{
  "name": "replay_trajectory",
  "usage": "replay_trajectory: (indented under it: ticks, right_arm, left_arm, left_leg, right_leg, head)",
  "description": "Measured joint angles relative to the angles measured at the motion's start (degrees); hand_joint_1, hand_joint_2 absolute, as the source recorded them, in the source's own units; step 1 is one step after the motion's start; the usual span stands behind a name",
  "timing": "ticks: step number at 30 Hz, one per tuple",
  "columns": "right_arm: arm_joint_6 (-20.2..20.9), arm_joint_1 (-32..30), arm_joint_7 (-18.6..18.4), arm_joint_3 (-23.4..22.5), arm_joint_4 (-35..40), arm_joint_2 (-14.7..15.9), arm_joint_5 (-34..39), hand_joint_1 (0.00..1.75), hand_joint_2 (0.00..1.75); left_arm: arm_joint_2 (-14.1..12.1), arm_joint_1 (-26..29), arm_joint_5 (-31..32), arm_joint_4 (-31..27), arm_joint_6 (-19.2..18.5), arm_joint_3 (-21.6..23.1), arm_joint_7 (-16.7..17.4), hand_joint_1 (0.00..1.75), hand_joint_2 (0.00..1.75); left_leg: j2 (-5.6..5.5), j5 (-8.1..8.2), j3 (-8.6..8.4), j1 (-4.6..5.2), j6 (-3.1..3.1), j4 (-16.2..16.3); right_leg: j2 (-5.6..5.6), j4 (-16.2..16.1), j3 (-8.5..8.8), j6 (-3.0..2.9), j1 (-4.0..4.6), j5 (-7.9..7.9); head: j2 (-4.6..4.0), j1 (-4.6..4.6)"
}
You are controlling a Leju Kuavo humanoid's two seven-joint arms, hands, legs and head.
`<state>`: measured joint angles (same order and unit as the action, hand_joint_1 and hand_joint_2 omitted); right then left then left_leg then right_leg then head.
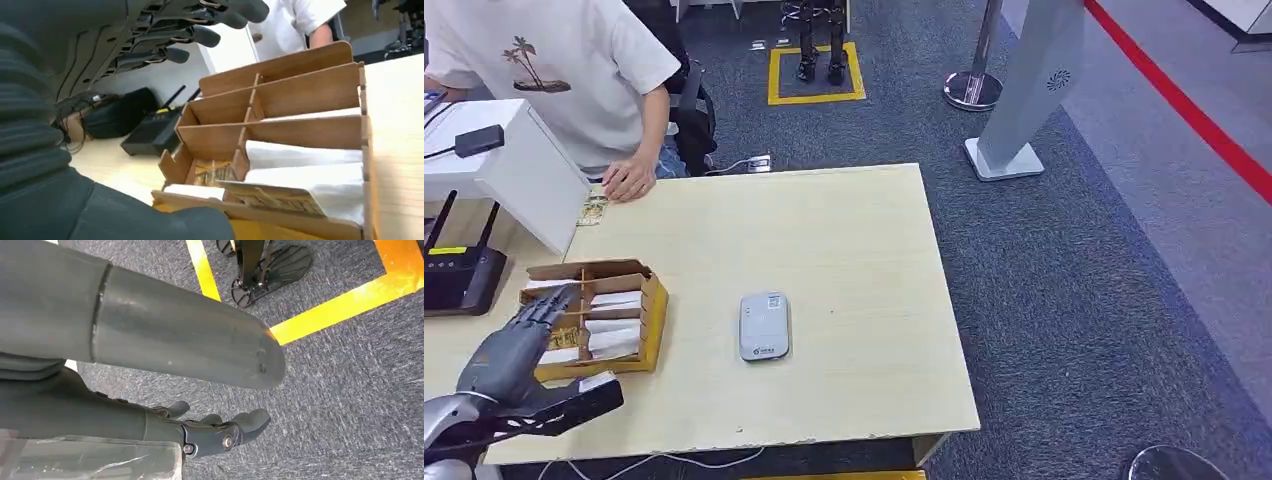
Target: Pass the card to the sensor for recognition and then transmit it.
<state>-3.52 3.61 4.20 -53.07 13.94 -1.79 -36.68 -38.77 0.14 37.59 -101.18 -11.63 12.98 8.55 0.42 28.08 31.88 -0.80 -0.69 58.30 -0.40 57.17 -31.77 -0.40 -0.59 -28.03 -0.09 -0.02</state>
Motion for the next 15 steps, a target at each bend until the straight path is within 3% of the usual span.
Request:
replay_trajectory:
  ticks: [5, 15]
  right_arm:
    - [-0.02, 0.0, -0.11, -0.17, 0.0, 0.0, -0.77, 0.0, 0.0]
    - [0.0, 0.0, -0.33, -0.57, 0.0, 0.0, -1.27, 0.0, 0.0]
  left_arm:
    - [-1.24, 0.5, -3.91, -0.02, -0.87, 0.61, 0.87, 0.0, 1.75]
    - [-4.04, 2.72, -5.09, -0.35, -1.49, 0.72, 2.29, 0.0, 1.75]
  left_leg:
    - [0.0, 0.0, 0.0, 0.0, 0.0, 0.0]
    - [-0.01, 0.0, 0.01, 0.0, 0.0, 0.0]
  right_leg:
    - [0.0, 0.0, 0.0, 0.0, 0.0, 0.0]
    - [-0.01, 0.0, 0.01, 0.0, 0.01, 0.0]
  head:
    - [0.0, 0.02]
    - [0.0, 0.04]
